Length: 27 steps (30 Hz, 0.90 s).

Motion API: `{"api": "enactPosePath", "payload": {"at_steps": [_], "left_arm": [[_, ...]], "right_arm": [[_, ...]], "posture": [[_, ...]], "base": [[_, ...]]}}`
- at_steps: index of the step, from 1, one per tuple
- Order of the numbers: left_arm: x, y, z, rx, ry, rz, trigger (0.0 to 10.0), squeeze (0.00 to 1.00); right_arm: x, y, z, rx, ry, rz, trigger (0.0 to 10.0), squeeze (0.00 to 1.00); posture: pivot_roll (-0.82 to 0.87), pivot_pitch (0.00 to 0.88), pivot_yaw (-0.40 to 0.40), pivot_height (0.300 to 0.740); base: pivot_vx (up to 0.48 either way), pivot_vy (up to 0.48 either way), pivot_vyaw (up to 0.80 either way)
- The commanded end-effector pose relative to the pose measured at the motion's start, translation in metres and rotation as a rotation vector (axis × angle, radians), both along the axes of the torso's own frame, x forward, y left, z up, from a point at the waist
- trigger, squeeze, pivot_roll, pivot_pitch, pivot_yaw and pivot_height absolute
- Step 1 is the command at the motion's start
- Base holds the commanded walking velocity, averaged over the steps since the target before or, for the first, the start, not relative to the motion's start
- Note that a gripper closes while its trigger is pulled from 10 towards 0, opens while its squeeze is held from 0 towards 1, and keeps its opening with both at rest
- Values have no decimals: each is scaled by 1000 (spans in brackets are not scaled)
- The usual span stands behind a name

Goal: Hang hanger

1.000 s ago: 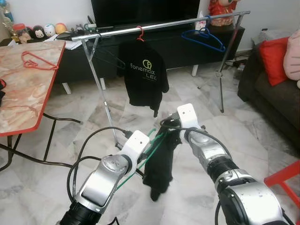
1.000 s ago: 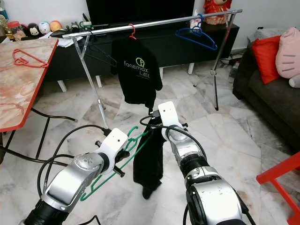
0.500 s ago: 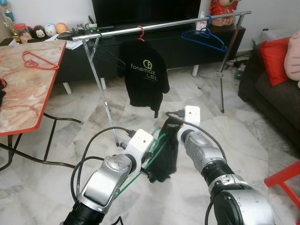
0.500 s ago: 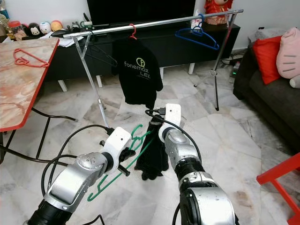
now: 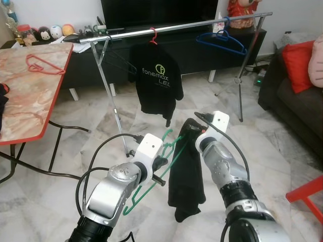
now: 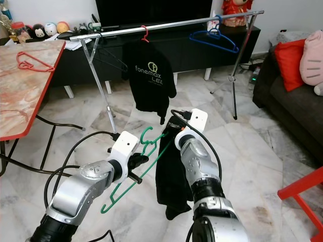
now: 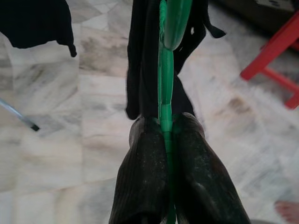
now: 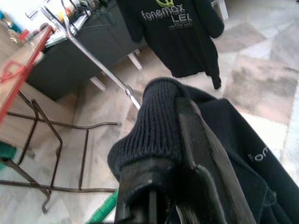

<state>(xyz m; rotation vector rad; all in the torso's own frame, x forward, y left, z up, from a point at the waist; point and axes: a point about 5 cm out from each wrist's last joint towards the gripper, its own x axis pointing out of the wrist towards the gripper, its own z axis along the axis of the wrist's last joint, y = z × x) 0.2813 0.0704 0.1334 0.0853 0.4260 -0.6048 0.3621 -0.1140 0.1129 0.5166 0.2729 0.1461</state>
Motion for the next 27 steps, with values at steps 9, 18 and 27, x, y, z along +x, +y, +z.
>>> {"api": "enactPosePath", "payload": {"at_steps": [9,18,27], "left_arm": [[9,19,4,40,19,166,10000,0],[4,25,1,93,35,162,10000,0],[2,13,10,17,9,68,10000,0]], "right_arm": [[-20,9,22,127,-46,-116,10000,0],[-22,-10,16,41,3,-239,10000,0],[-33,30,20,6,-4,65,10000,0]], "posture": [[29,0,-8,740],[29,0,-6,740],[27,0,-8,740]], "base": [[0,0,0],[0,0,0],[0,0,0]]}}
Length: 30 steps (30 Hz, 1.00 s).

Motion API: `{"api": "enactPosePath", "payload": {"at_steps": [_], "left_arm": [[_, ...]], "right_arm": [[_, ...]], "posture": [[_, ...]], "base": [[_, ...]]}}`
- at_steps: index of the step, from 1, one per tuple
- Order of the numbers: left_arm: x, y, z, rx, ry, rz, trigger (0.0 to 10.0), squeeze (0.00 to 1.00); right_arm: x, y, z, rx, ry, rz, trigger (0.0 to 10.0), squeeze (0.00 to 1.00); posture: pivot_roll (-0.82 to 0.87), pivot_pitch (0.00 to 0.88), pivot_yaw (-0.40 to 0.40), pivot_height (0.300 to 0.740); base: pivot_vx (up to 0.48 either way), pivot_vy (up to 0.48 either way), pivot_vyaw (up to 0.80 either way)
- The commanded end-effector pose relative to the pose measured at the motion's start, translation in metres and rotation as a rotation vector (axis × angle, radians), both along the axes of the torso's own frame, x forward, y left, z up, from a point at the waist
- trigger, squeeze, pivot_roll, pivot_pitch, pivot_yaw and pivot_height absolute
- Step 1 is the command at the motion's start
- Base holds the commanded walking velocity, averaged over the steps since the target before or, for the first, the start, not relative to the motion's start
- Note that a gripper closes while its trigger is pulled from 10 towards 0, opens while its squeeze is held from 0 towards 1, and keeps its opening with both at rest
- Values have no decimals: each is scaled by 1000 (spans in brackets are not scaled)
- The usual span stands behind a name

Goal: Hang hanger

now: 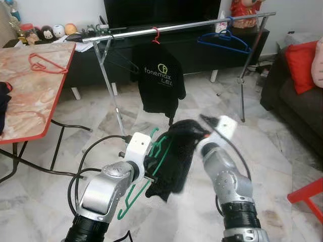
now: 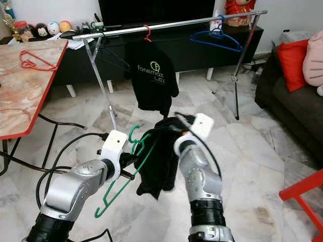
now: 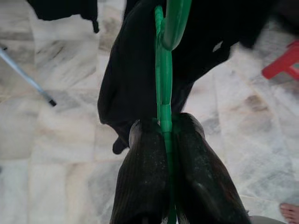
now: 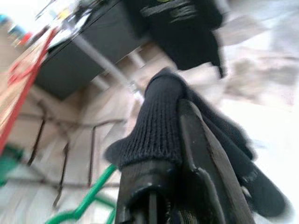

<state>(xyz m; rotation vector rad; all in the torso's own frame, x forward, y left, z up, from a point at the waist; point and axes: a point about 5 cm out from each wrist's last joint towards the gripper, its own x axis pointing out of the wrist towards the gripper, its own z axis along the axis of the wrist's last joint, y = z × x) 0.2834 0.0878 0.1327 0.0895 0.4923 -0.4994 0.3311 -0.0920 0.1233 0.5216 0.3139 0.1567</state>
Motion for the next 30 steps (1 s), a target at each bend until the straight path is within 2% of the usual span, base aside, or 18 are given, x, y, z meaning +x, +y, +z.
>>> {"api": "enactPosePath", "payload": {"at_steps": [1,4,5,13,17,20,26,30], "left_arm": [[-2,-7,11,-44,-38,-54,10000,0],[-8,-12,11,-72,-16,-112,10000,0],[-11,-11,9,-54,-8,-143,10000,0],[-18,4,5,-13,8,-195,10000,0],[-19,5,6,-25,14,-208,10000,0],[-21,1,4,-46,34,-239,10000,0],[-16,-2,3,-50,20,-185,10000,0],[-8,-1,5,-30,-22,-114,10000,0]], "right_arm": [[-2,10,10,-4,-48,61,10000,0],[-2,8,10,-19,-59,68,10000,0],[0,4,10,-34,-62,57,10000,0],[11,-25,16,-102,-82,-2,10000,0],[15,-29,21,-112,-108,13,10000,0],[19,-32,27,-119,-150,74,10000,0],[18,-31,30,-114,-163,123,10000,0],[12,-25,29,-77,-161,146,10000,0]], "posture": [[27,0,-8,740],[28,0,-6,740],[28,0,-6,740],[28,0,-6,740],[26,0,-5,740],[26,0,-5,740],[22,0,-6,740],[19,0,-7,740]], "base": [[0,0,0],[0,0,0],[0,0,0],[0,0,0],[0,0,0],[0,0,0],[0,0,0],[0,0,0]]}}
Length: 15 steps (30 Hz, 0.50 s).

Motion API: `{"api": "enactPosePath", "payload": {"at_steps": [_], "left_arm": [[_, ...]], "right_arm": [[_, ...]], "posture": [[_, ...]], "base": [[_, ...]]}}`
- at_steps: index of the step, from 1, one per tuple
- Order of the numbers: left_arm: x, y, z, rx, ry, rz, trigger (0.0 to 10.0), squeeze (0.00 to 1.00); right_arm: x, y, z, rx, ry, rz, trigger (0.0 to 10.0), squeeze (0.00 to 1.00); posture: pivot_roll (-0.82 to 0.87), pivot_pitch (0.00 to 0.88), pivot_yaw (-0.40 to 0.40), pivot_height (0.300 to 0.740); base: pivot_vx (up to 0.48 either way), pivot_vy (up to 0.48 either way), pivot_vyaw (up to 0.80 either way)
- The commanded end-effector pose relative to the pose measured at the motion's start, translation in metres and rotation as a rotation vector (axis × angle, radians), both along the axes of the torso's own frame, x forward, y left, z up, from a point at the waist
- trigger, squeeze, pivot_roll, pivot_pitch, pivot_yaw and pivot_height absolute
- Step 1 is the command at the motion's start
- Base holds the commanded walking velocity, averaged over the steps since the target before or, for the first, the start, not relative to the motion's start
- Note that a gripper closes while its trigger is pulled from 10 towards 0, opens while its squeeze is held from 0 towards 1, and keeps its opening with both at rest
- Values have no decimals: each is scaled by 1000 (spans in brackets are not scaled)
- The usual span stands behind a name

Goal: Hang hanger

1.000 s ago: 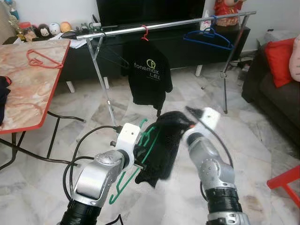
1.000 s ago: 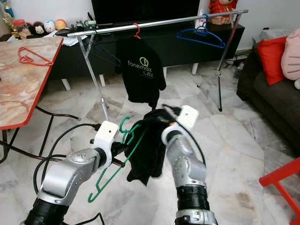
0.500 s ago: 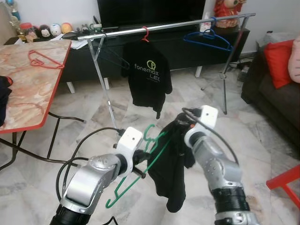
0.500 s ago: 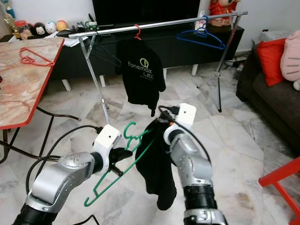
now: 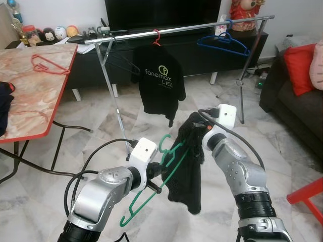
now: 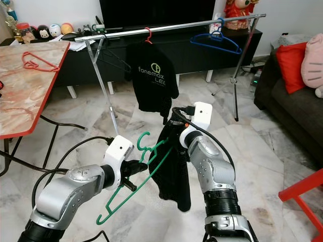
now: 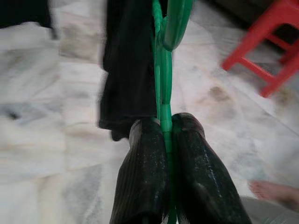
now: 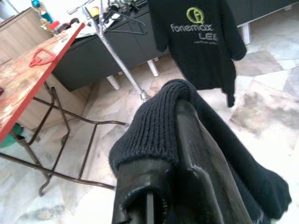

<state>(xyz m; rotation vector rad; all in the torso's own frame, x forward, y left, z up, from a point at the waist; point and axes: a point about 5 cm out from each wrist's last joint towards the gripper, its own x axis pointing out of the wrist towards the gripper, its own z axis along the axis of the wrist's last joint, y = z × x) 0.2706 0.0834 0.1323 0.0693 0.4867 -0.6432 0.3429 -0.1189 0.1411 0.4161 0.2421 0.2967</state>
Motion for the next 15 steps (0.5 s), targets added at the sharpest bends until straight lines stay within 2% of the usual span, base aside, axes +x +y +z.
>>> {"api": "enactPosePath", "payload": {"at_steps": [1,2,8,10,11,13,14,15], "left_arm": [[11,4,8,2,-58,79,10000,0],[13,3,10,-10,-71,92,10000,0],[21,3,16,-26,-105,166,10000,0],[23,3,16,-27,-108,178,10000,0],[23,3,16,-27,-108,178,10000,0],[24,2,15,-30,-112,186,10000,0],[26,1,16,-39,-117,199,10000,0],[26,1,16,-43,-120,203,10000,0]], "right_arm": [[-5,9,9,93,-14,26,10000,0],[-9,14,8,159,9,30,10000,0],[-20,27,4,224,31,15,10000,0],[-26,34,5,286,34,28,10000,0],[-26,34,5,286,34,28,10000,0],[-31,43,11,348,21,105,10000,0],[-38,49,19,371,-10,198,10000,0],[-41,51,21,370,-25,236,10000,0]], "posture": [[19,0,-7,740],[13,0,-6,740],[11,0,-6,740],[11,0,-6,740],[11,0,-6,740],[11,0,-6,740],[5,0,-7,740],[5,0,-7,740]], "base": [[0,0,0],[0,0,0],[0,0,0],[0,0,0],[0,0,0],[0,0,0],[0,0,0],[0,0,0]]}}
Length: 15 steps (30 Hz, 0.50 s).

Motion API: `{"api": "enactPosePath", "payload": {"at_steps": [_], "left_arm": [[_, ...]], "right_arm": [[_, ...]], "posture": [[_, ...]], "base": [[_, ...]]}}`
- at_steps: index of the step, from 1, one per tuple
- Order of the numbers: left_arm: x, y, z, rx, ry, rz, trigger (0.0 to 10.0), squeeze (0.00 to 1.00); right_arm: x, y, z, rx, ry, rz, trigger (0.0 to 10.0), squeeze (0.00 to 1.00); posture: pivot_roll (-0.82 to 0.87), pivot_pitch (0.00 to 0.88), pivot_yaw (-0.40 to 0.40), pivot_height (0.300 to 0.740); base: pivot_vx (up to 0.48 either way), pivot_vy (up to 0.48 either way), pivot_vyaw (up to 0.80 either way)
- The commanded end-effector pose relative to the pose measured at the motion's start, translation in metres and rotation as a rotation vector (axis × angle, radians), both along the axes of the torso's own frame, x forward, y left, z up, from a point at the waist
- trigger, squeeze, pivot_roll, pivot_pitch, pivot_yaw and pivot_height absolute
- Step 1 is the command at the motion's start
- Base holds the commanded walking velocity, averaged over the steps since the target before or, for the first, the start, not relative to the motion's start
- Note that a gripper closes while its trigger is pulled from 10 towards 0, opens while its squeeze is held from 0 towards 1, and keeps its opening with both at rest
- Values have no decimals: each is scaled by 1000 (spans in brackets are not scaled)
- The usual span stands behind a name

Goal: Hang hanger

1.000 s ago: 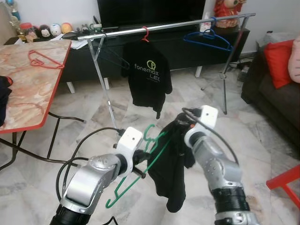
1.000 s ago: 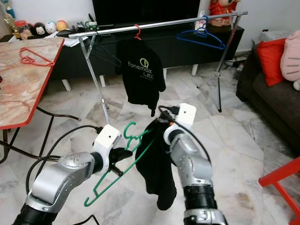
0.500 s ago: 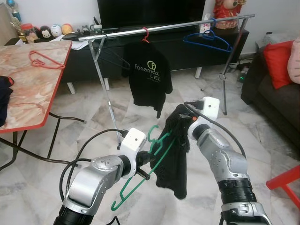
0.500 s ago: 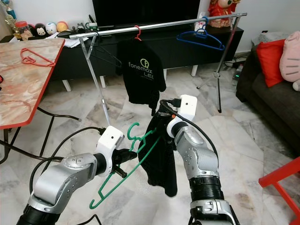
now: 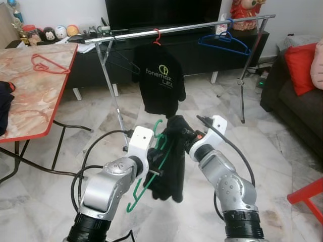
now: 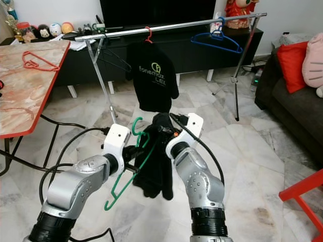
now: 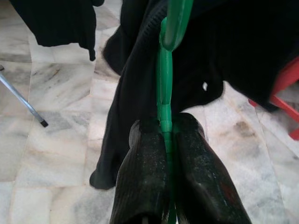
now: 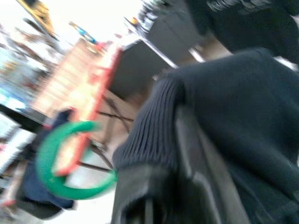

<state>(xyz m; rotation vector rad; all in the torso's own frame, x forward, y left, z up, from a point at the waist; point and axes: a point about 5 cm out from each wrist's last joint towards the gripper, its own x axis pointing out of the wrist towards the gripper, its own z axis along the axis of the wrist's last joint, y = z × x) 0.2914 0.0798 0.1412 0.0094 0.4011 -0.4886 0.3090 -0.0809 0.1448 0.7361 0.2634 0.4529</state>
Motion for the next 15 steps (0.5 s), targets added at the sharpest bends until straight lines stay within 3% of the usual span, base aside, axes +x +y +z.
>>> {"api": "enactPosePath", "payload": {"at_steps": [1,4,10,15], "left_arm": [[6,4,8,3,-46,41,10000,0],[7,4,9,-8,-60,53,10000,0],[11,5,15,-41,-91,81,10000,0],[14,4,23,-111,-132,93,10000,0]], "right_arm": [[-9,14,19,46,-95,118,10000,0],[-13,14,21,49,-116,150,10000,0],[-18,-5,22,8,-181,188,10000,0],[-13,-42,13,-107,-174,134,10000,0]], "posture": [[5,0,-7,740],[5,0,-7,740],[-1,0,-8,740],[-2,0,-9,740]], "base": [[0,0,0],[0,0,0],[0,0,0],[0,0,0]]}}
